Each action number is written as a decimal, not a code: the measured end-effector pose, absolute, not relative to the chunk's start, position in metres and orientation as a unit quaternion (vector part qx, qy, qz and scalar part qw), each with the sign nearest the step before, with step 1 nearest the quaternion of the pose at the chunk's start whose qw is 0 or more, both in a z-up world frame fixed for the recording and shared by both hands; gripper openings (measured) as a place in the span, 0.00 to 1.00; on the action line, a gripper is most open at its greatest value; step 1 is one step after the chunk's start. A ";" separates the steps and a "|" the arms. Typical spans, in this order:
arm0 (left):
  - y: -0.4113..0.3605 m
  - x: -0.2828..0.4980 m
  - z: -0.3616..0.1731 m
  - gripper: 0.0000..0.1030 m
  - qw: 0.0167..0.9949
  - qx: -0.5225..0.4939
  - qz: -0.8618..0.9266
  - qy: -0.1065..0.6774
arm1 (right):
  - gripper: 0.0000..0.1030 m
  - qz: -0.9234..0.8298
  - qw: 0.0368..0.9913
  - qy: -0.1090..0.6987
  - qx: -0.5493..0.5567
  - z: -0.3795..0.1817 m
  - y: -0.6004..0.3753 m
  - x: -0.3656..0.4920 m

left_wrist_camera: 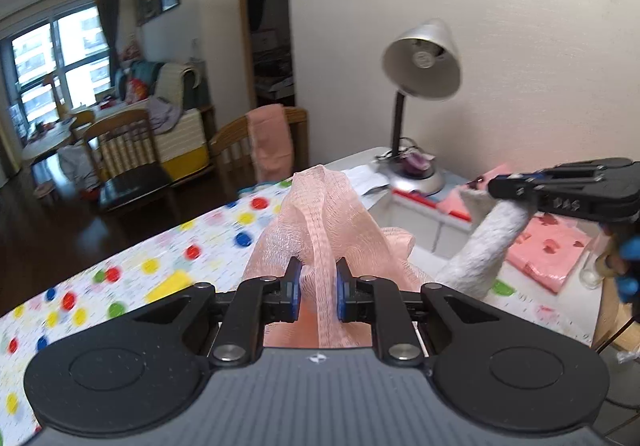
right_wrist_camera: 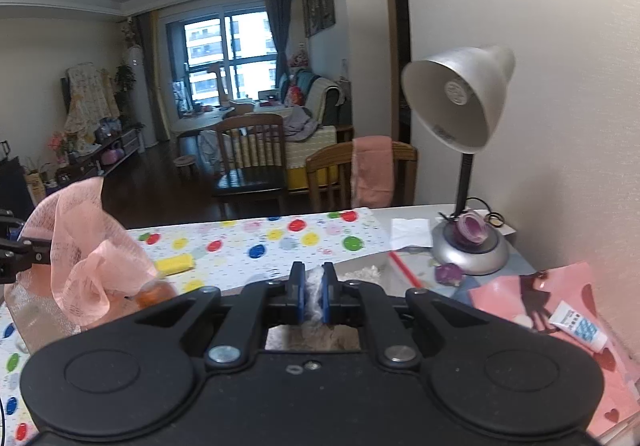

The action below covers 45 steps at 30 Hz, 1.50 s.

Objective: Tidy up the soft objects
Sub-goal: 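Lift the pink puff and white towel and carry both toward the red box, then lower the puff into the box and open the left tool while the right tool releases the towel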

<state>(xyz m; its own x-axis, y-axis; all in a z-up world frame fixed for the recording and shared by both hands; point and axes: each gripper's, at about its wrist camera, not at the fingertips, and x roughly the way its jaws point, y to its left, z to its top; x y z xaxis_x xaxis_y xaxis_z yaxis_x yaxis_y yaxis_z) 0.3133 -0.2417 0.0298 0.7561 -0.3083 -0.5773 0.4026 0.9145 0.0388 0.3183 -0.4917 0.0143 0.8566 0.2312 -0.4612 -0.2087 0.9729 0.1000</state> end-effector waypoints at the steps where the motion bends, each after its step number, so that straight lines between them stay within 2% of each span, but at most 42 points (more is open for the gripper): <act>1: -0.248 0.317 0.029 0.15 0.932 0.079 -0.196 0.293 | 0.07 0.111 0.963 0.243 0.024 0.012 -0.495 0.321; 10: -0.307 0.361 0.007 0.15 0.923 0.080 -0.221 0.303 | 0.09 0.093 0.962 0.258 0.012 -0.012 -0.507 0.348; 19: -0.339 0.417 -0.049 0.16 0.908 0.063 -0.207 0.359 | 0.11 0.081 0.959 0.272 0.008 -0.045 -0.512 0.376; 24: -0.354 0.433 -0.080 0.16 0.895 0.095 -0.202 0.385 | 0.11 0.085 0.953 0.292 0.009 -0.066 -0.510 0.386; 32: -0.359 0.448 -0.115 0.16 0.870 0.077 -0.202 0.443 | 0.13 0.104 0.936 0.338 -0.002 -0.094 -0.504 0.387; 39: -0.365 0.446 -0.132 0.16 0.858 0.097 -0.193 0.466 | 0.23 0.131 0.918 0.375 -0.004 -0.105 -0.499 0.390; 41: -0.364 0.445 -0.134 0.16 0.856 0.095 -0.194 0.471 | 0.30 0.135 0.915 0.380 0.000 -0.106 -0.499 0.390; 45: -0.364 0.442 -0.131 0.24 0.856 0.094 -0.201 0.467 | 0.37 0.142 0.912 0.385 -0.005 -0.105 -0.498 0.388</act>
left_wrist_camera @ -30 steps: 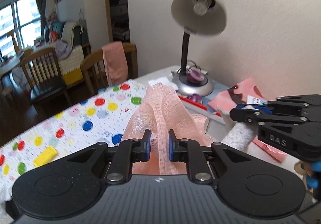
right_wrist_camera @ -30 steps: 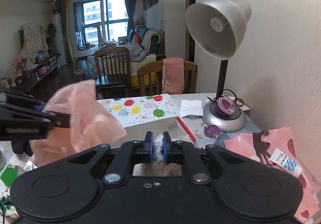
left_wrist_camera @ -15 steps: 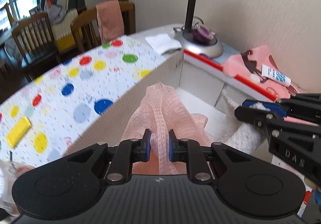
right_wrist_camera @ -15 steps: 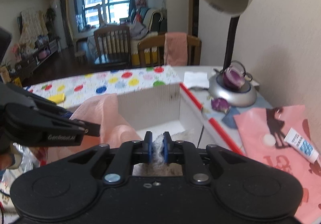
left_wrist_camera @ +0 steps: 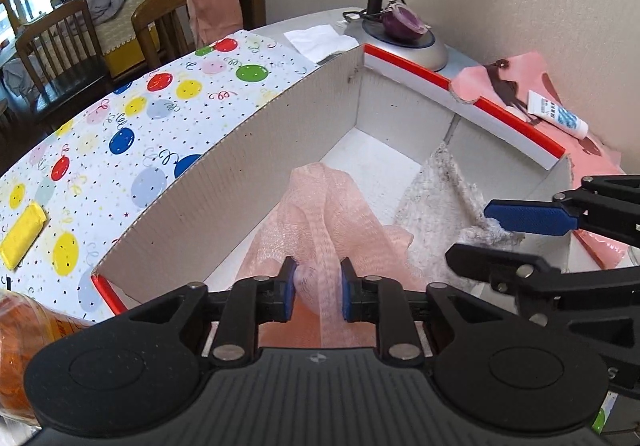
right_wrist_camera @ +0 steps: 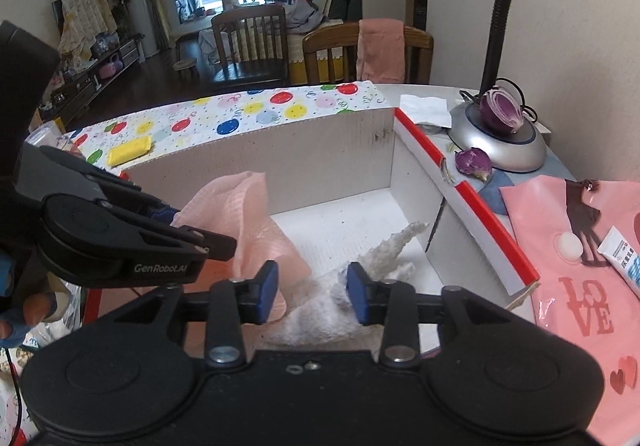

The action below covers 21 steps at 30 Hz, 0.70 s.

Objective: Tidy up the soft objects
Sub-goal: 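Lower the puff into the box and open the left tool while the right tool releases the towel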

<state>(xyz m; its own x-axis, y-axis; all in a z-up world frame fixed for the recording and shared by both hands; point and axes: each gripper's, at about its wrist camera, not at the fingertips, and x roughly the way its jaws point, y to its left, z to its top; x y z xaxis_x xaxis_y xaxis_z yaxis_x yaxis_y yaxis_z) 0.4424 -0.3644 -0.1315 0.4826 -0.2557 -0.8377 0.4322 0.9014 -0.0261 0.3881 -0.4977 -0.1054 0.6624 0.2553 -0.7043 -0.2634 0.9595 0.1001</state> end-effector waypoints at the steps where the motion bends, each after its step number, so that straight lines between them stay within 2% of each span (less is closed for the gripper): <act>1: -0.365 0.441 -0.131 0.25 0.856 0.095 -0.204 0.466 | 0.38 0.142 0.912 0.385 -0.006 -0.105 -0.497 0.387; 3: -0.364 0.440 -0.130 0.29 0.856 0.094 -0.206 0.465 | 0.41 0.142 0.912 0.384 -0.006 -0.103 -0.497 0.386; 5: -0.363 0.439 -0.129 0.40 0.856 0.093 -0.207 0.464 | 0.44 0.143 0.912 0.385 -0.002 -0.101 -0.500 0.383; 7: -0.360 0.437 -0.126 0.68 0.860 0.089 -0.210 0.457 | 0.47 0.148 0.911 0.386 0.000 -0.097 -0.502 0.380; 21: -0.336 0.393 -0.076 0.70 0.894 0.066 -0.229 0.379 | 0.62 0.163 0.923 0.349 0.018 -0.055 -0.511 0.356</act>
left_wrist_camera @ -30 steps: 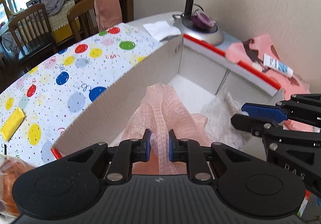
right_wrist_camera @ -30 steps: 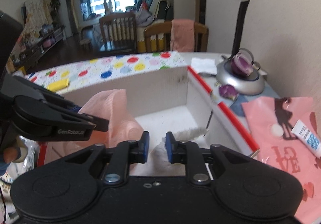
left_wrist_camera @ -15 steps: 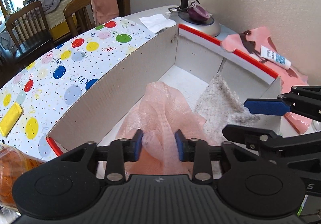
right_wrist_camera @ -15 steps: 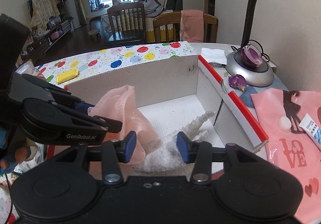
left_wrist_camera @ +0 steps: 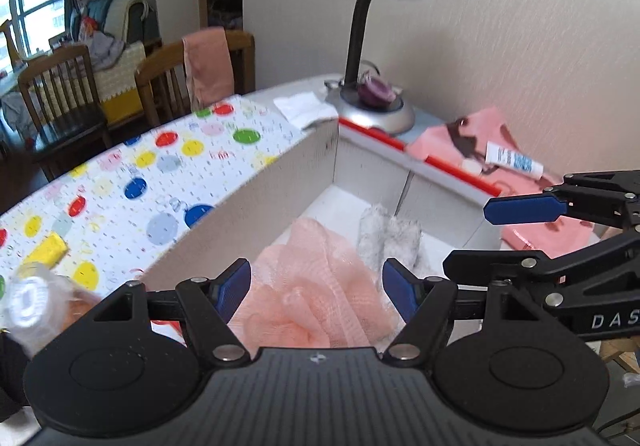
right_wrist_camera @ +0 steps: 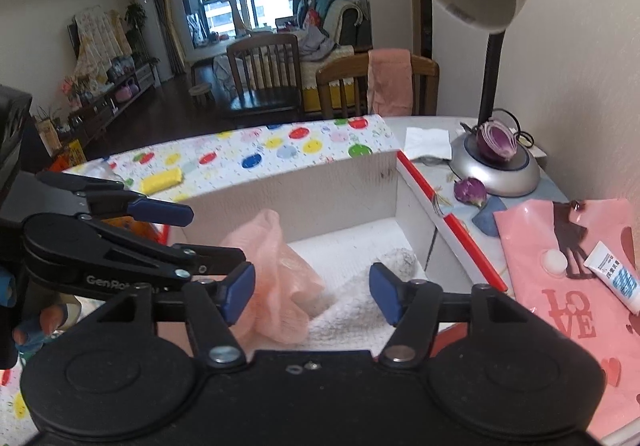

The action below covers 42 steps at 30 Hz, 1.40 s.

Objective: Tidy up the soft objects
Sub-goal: 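Lower the puff into the box and open the left tool while the right tool releases the towel, then withdraw both tools from the box back over the table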

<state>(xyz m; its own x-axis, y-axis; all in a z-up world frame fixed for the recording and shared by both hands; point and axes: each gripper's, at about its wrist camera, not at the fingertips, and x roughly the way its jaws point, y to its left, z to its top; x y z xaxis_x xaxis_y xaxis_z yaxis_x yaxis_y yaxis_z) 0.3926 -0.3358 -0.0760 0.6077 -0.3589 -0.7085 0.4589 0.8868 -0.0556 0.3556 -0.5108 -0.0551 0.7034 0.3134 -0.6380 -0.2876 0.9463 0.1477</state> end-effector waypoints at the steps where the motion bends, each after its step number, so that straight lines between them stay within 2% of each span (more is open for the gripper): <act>1: -0.332 0.389 -0.072 0.70 0.896 0.065 -0.228 0.375 | 0.62 0.164 0.924 0.346 0.018 -0.052 -0.509 0.353; 9: -0.289 0.351 -0.036 0.70 0.913 0.041 -0.221 0.340 | 0.68 0.178 0.930 0.322 0.017 -0.027 -0.490 0.328; 18: -0.223 0.307 -0.001 0.70 0.935 0.032 -0.196 0.292 | 0.79 0.185 0.939 0.290 0.021 -0.001 -0.446 0.295; 21: -0.196 0.293 0.006 0.80 0.940 0.029 -0.184 0.285 | 0.83 0.192 0.939 0.283 0.016 0.004 -0.427 0.284; 23: -0.178 0.284 0.010 0.81 0.944 0.027 -0.175 0.279 | 0.84 0.197 0.939 0.281 0.016 0.005 -0.414 0.279; 29: -0.127 0.258 0.009 0.81 0.950 0.023 -0.155 0.269 | 0.91 0.209 0.935 0.286 0.026 0.002 -0.375 0.264; 34: -0.086 0.237 0.005 0.94 0.959 0.012 -0.127 0.254 | 1.00 0.213 0.932 0.294 0.016 -0.007 -0.340 0.251; 42: -0.040 0.214 -0.022 0.95 0.962 0.038 -0.105 0.249 | 1.00 0.214 0.919 0.329 0.029 -0.029 -0.292 0.235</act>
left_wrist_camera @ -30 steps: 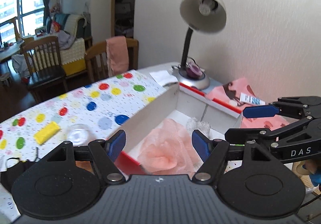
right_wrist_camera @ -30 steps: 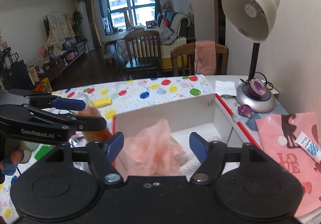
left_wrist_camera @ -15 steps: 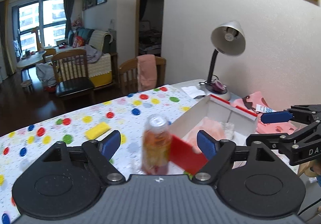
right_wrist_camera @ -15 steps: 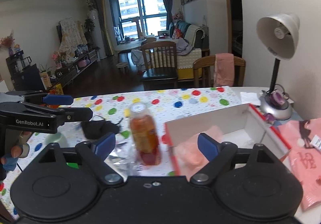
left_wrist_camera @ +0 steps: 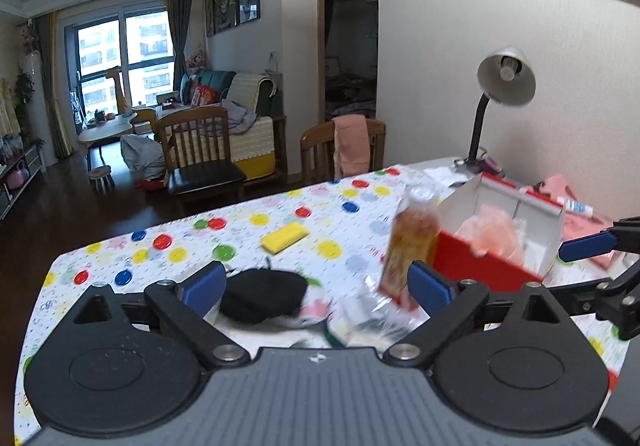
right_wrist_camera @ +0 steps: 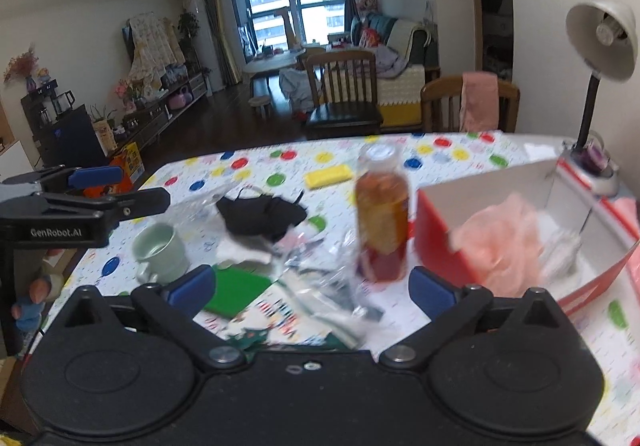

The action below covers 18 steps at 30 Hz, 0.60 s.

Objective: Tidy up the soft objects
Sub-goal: 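Withdraw both tools from the box back over the table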

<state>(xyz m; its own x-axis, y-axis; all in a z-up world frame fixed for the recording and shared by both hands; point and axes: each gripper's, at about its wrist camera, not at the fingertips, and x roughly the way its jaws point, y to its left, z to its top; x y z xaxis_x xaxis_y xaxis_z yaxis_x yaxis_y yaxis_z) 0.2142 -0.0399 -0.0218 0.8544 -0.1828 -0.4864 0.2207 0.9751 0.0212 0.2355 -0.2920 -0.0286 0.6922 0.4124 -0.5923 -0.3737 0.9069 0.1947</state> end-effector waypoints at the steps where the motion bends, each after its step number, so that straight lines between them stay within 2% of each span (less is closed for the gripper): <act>1: -0.036 0.214 -0.027 0.95 0.961 0.039 -0.104 0.254 | 1.00 0.211 0.918 0.334 0.032 -0.031 -0.286 0.232; 7: -0.015 0.210 -0.062 0.95 0.953 0.047 -0.116 0.276 | 1.00 0.192 0.909 0.366 0.052 -0.050 -0.265 0.225; 18: -0.006 0.235 -0.123 0.95 0.898 0.116 -0.258 0.337 | 1.00 0.153 0.891 0.422 0.068 -0.080 -0.245 0.227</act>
<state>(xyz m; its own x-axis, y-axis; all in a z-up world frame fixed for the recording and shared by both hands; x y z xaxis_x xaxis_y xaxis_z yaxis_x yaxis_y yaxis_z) 0.2351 -0.0062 -0.1229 0.6400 -0.3862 -0.6643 0.5418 0.8398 0.0338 0.2275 -0.2449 -0.0796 0.5963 0.3305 -0.7316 -0.2155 0.9438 0.2507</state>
